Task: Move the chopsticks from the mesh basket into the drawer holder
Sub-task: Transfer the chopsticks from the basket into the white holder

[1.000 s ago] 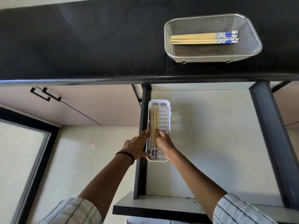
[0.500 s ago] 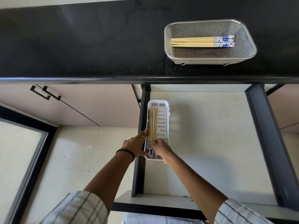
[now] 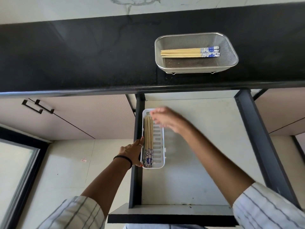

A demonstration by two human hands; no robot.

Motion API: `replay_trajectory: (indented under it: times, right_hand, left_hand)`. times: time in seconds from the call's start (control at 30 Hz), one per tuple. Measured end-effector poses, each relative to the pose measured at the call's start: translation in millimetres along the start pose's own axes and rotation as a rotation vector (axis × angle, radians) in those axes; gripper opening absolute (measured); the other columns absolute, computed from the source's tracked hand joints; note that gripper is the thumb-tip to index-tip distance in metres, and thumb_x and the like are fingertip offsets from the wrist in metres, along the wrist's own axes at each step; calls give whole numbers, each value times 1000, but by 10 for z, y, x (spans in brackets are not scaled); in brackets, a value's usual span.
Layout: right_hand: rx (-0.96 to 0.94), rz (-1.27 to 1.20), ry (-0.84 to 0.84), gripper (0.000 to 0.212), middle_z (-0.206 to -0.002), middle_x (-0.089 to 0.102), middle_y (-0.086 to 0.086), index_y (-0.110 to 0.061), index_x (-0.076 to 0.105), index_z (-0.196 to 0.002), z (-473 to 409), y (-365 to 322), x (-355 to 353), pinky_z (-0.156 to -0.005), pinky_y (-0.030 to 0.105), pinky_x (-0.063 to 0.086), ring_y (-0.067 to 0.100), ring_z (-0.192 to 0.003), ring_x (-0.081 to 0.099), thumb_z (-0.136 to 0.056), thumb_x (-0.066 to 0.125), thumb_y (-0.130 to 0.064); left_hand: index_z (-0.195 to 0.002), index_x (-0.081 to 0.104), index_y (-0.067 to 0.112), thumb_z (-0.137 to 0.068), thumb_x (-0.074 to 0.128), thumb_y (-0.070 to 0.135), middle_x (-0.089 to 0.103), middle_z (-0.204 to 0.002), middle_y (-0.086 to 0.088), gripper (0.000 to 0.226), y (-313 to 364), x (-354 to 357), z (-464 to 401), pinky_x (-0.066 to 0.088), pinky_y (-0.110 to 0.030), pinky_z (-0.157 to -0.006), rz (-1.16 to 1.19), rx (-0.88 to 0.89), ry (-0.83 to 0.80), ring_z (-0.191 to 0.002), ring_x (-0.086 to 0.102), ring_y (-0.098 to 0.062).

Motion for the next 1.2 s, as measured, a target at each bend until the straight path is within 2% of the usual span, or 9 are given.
replay_trajectory:
  times: [0.17, 0.33, 0.4, 0.53, 0.63, 0.77, 0.9, 1.1, 1.2]
  right_hand:
    - [-410, 87, 382, 24, -88, 66, 2, -10, 69, -99, 41, -1136, -1116, -77, 34, 48, 16, -85, 60, -90, 50, -20]
    - [-392, 525, 621, 28, -112, 68, 11, -2, 69, -106, -299, -1440, -1781, -77, 20, 43, 23, -103, 63, -92, 45, -7]
    - [-300, 623, 597, 29, -119, 64, 16, 0, 65, -113, -577, -1358, -1910, -85, 26, 47, 28, -107, 61, -90, 48, -4]
    - [-114, 778, 463, 49, -141, 44, 17, -3, 47, -137, -1003, -1145, -2009, -102, 35, 41, 34, -125, 50, -89, 54, -9]
    - [-95, 828, 513, 57, -148, 32, 15, -2, 41, -139, -1128, -1136, -2104, -108, 41, 38, 37, -131, 43, -86, 59, -9]
    - [-161, 1042, 568, 61, -139, 40, 18, -1, 39, -138, -1203, -1187, -2053, -101, 51, 43, 40, -125, 44, -82, 62, -3]
    - [-162, 1181, 586, 65, -136, 43, 17, -7, 36, -140, -1216, -1187, -2071, -101, 57, 38, 40, -125, 44, -81, 62, 0]
    - [-111, 1255, 636, 48, -127, 51, 16, -8, 47, -132, -1186, -1162, -2138, -92, 51, 45, 38, -116, 52, -86, 57, 1]
    - [-106, 1301, 609, 43, -125, 53, 16, -7, 50, -128, -1200, -1177, -2126, -95, 51, 43, 38, -116, 54, -86, 57, 0]
  left_hand:
    - [-155, -2, 13, -72, 77, 51, -8, -162, 2, 121, -60, -109, -28, 32, -45, -115, -96, 36, 123, -147, 18, -22]
    - [-155, -6, 14, -71, 75, 56, -11, -162, 2, 123, -116, -73, -107, 25, -43, -118, -78, 57, 136, -149, 11, -20]
    - [-155, -4, 13, -70, 76, 56, -10, -162, 1, 124, -122, -76, -121, 27, -40, -118, -65, 76, 155, -149, 14, -18]
    - [-154, -4, 13, -69, 77, 55, -10, -162, 1, 125, -127, -67, -140, 27, -37, -118, -37, 100, 173, -149, 13, -17]
    - [-154, -6, 15, -70, 76, 55, -12, -162, 3, 125, -120, -53, -118, 22, -41, -120, -21, 104, 180, -150, 8, -16]
    - [-154, -8, 17, -71, 75, 56, -14, -161, 5, 124, -148, -58, -110, 18, -43, -121, -13, 102, 168, -150, 5, -16]
    - [-154, -9, 18, -72, 75, 54, -15, -161, 7, 123, -153, -70, -94, 17, -44, -121, 16, 98, 167, -150, 4, -14]
    - [-154, -10, 20, -72, 75, 54, -16, -161, 10, 123, -177, -74, -94, 17, -44, -121, 34, 85, 160, -150, 7, -13]
    - [-154, -10, 21, -72, 75, 55, -16, -161, 11, 123, -178, -71, -88, 18, -45, -121, 32, 86, 158, -149, 9, -14]
Point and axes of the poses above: each hand's wrist, its own z-axis away from the middle knuckle, its own x-axis out of the palm, y = z × x, the point moved 9 cm from there along -z, towards the middle knuckle
